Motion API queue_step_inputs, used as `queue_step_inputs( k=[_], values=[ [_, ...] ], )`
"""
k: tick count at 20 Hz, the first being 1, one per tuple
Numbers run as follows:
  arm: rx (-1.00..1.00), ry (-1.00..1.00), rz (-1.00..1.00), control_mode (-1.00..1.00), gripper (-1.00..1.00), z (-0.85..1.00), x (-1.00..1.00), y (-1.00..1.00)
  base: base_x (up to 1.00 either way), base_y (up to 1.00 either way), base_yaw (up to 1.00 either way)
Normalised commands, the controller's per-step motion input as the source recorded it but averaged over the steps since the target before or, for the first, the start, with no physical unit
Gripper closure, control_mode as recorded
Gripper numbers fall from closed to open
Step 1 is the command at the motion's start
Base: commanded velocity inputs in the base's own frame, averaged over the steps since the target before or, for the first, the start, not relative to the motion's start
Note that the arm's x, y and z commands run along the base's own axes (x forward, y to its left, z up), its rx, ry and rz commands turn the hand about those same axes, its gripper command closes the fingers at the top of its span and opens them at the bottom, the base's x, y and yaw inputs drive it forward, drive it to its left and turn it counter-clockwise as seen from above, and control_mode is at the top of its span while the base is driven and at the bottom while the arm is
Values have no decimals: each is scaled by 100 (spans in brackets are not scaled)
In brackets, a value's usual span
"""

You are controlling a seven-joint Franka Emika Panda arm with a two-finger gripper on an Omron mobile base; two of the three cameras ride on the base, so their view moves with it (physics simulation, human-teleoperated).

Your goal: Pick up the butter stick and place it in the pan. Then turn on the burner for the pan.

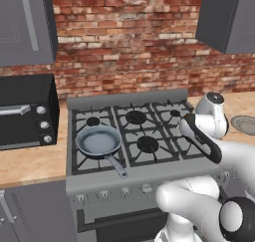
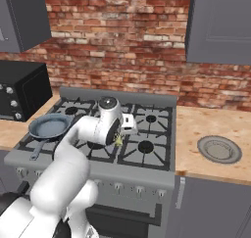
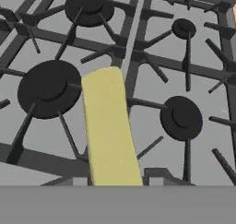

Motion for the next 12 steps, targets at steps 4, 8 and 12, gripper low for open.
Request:
queue_step_inputs(
  k=[4, 8, 12],
  values=[
    [0, 0, 1, -100, 100, 2, 8, 100, 0, 0, 0],
    [0, 1, 2, -100, 100, 0, 0, 100, 0, 0, 0],
    [0, 4, 10, -100, 100, -2, -8, 82, 0, 0, 0]
  ],
)
